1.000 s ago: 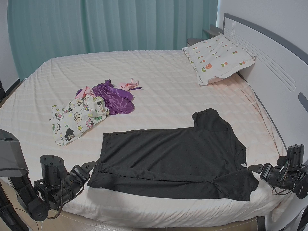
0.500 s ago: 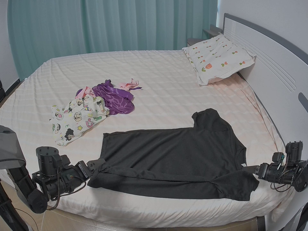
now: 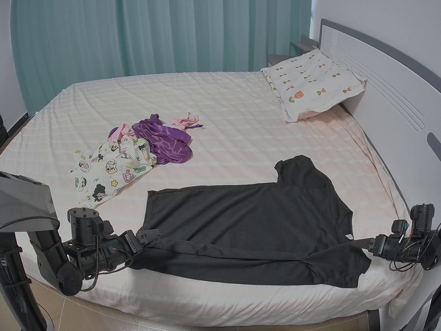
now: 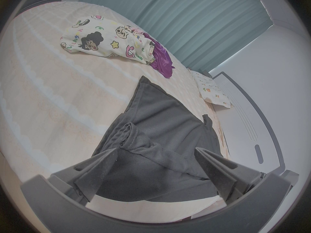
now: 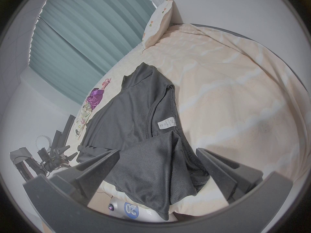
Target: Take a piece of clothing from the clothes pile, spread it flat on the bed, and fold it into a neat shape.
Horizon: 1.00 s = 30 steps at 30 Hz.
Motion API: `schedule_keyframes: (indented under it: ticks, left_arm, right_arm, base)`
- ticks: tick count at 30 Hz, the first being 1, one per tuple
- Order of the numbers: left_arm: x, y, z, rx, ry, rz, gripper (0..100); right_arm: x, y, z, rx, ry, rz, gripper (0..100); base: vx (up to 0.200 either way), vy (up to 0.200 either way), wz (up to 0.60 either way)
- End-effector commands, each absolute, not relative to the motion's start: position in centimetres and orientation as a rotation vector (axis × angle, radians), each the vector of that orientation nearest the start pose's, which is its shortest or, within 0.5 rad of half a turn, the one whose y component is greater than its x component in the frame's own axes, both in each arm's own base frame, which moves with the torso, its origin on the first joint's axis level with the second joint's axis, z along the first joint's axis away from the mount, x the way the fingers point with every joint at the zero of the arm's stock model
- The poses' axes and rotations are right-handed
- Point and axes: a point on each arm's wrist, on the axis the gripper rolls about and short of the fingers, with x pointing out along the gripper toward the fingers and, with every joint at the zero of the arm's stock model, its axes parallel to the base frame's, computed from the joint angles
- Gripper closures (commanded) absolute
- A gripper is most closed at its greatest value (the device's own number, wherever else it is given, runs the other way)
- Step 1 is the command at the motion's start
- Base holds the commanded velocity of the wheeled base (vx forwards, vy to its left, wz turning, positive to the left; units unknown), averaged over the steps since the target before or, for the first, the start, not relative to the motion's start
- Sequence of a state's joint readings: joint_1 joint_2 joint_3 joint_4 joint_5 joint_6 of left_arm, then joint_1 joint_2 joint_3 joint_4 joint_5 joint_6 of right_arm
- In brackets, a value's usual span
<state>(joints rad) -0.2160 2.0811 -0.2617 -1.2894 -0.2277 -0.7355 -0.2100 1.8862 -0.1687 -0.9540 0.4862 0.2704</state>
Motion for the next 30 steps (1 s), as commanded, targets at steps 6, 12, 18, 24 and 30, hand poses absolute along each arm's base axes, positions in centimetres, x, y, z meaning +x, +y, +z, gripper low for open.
schedule_keyframes:
  ticks: [6, 12, 18, 24, 30]
  left_arm:
    - [26.8, -6.5, 0.0, -0.734, 0.725, -0.183, 0]
    - [28.1, -7.1, 0.7, -0.89, 0.685, -0.15, 0]
    - [29.7, -7.0, 0.9, -0.899, 0.584, -0.053, 0]
    - [30.3, -7.2, 1.8, -1.036, 0.512, -0.035, 0]
    - [30.3, -7.0, 2.2, -1.058, 0.44, -0.049, 0]
  right_arm:
    - [21.0, -3.3, 3.0, 0.523, 0.774, 0.165, 0]
    - [21.0, -3.2, 2.9, 0.52, 0.776, 0.17, 0]
    - [20.9, -3.1, 2.8, 0.523, 0.783, 0.168, 0]
    - [20.8, -3.0, 2.6, 0.525, 0.795, 0.172, 0]
    - [20.6, -2.9, 2.6, 0.525, 0.801, 0.173, 0]
  base:
    - [0.0, 0.0, 0.0]
    - [0.0, 0.0, 0.0]
    - [0.0, 0.0, 0.0]
    - [0.0, 0.0, 0.0]
    - [0.0, 0.0, 0.0]
